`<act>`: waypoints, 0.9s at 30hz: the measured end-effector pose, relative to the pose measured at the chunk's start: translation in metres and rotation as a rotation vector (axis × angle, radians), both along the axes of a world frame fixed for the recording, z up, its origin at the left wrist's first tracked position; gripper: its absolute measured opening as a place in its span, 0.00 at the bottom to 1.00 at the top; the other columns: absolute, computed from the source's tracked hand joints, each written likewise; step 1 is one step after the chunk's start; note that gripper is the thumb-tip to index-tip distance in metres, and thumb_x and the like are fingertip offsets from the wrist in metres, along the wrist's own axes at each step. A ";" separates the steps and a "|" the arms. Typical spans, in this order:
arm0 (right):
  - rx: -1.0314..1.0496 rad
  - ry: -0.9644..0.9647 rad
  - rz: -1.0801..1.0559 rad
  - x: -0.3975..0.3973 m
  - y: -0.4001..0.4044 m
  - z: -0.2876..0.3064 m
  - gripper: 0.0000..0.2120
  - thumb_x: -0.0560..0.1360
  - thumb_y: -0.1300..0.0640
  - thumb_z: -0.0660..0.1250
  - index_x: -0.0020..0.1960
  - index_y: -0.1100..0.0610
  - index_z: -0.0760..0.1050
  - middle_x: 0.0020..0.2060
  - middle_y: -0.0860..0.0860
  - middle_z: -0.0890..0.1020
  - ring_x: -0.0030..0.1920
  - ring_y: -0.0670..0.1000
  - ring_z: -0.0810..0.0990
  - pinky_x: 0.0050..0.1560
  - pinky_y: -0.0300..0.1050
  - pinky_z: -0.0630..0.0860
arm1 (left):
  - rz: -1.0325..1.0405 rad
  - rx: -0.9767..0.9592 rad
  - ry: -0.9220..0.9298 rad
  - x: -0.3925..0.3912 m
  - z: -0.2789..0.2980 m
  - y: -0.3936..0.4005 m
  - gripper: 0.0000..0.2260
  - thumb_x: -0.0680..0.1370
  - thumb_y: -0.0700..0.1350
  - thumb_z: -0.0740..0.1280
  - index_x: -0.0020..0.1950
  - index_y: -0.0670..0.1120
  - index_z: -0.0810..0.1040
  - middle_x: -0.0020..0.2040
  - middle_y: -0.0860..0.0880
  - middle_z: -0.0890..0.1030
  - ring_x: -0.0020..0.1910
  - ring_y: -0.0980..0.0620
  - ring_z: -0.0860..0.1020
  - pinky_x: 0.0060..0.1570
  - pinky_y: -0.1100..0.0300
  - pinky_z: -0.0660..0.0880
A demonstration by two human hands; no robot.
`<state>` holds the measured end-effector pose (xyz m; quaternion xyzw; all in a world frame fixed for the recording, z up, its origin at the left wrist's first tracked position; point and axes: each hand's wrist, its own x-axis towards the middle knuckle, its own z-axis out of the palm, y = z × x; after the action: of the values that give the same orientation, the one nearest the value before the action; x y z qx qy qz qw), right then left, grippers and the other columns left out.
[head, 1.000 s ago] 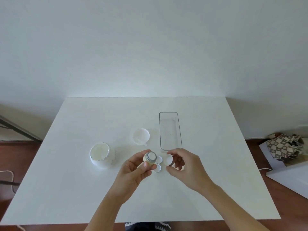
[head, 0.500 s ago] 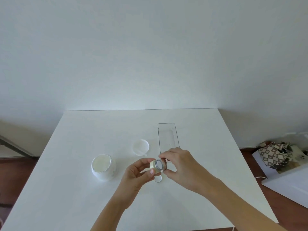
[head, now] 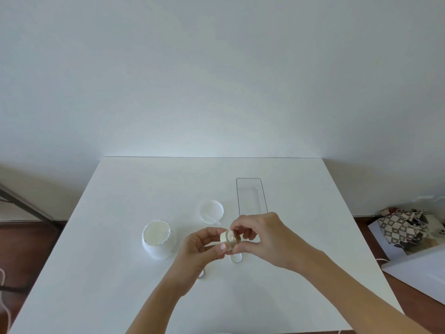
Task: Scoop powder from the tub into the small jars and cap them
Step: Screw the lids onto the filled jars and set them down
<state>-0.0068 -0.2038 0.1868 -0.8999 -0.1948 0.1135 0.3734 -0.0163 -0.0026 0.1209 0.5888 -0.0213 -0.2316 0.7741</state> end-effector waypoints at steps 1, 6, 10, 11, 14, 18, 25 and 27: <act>0.029 0.033 -0.018 0.001 0.000 0.000 0.09 0.69 0.46 0.74 0.45 0.47 0.76 0.35 0.43 0.80 0.37 0.43 0.77 0.39 0.37 0.76 | 0.001 -0.006 -0.002 0.001 0.000 0.001 0.18 0.69 0.49 0.77 0.57 0.45 0.83 0.53 0.44 0.86 0.51 0.46 0.85 0.52 0.59 0.78; -0.066 0.025 -0.122 0.003 0.002 -0.009 0.26 0.73 0.33 0.61 0.32 0.56 0.72 0.22 0.46 0.68 0.25 0.46 0.63 0.28 0.40 0.62 | -0.030 -0.010 -0.029 0.004 0.000 0.003 0.16 0.70 0.49 0.78 0.56 0.47 0.83 0.53 0.43 0.87 0.52 0.42 0.85 0.54 0.58 0.79; -0.095 0.029 -0.122 0.000 -0.001 -0.006 0.20 0.72 0.31 0.59 0.42 0.47 0.76 0.33 0.44 0.76 0.33 0.44 0.73 0.35 0.40 0.71 | -0.019 -0.010 -0.023 0.006 -0.001 0.002 0.16 0.70 0.49 0.78 0.56 0.48 0.84 0.53 0.43 0.87 0.52 0.42 0.86 0.54 0.58 0.79; -0.061 0.045 -0.101 0.000 -0.003 -0.005 0.14 0.73 0.36 0.63 0.52 0.43 0.76 0.40 0.41 0.78 0.40 0.41 0.75 0.40 0.36 0.73 | -0.012 -0.015 -0.017 0.007 -0.001 0.003 0.16 0.69 0.48 0.78 0.55 0.47 0.84 0.53 0.43 0.86 0.52 0.42 0.86 0.54 0.57 0.79; -0.026 0.042 -0.006 0.000 -0.008 -0.003 0.20 0.72 0.53 0.71 0.60 0.38 0.73 0.48 0.37 0.78 0.49 0.38 0.75 0.48 0.28 0.71 | -0.016 -0.020 -0.016 0.009 -0.002 0.002 0.17 0.69 0.47 0.77 0.56 0.46 0.83 0.54 0.42 0.86 0.51 0.42 0.85 0.54 0.57 0.79; -0.008 0.046 -0.052 0.001 -0.002 -0.005 0.07 0.74 0.50 0.70 0.52 0.44 0.78 0.38 0.40 0.79 0.39 0.41 0.76 0.40 0.31 0.72 | -0.020 -0.016 -0.014 0.011 -0.002 0.002 0.18 0.70 0.46 0.77 0.57 0.43 0.82 0.54 0.41 0.86 0.51 0.41 0.85 0.54 0.57 0.79; -0.134 -0.008 -0.139 0.000 0.002 -0.012 0.16 0.74 0.36 0.62 0.46 0.47 0.75 0.36 0.42 0.75 0.34 0.42 0.72 0.36 0.35 0.67 | -0.005 -0.003 -0.011 0.012 -0.002 0.004 0.17 0.70 0.48 0.77 0.57 0.46 0.83 0.53 0.43 0.86 0.51 0.43 0.86 0.53 0.58 0.79; -0.082 0.025 -0.066 -0.001 -0.002 -0.010 0.17 0.73 0.43 0.69 0.60 0.38 0.71 0.49 0.36 0.75 0.47 0.38 0.74 0.43 0.29 0.69 | -0.002 -0.003 -0.007 0.012 -0.001 0.005 0.16 0.70 0.49 0.77 0.56 0.47 0.83 0.54 0.43 0.86 0.51 0.43 0.86 0.53 0.58 0.79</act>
<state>-0.0077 -0.2062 0.1773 -0.9189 -0.1554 0.1201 0.3421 -0.0044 0.0024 0.1201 0.5883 -0.0247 -0.2303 0.7747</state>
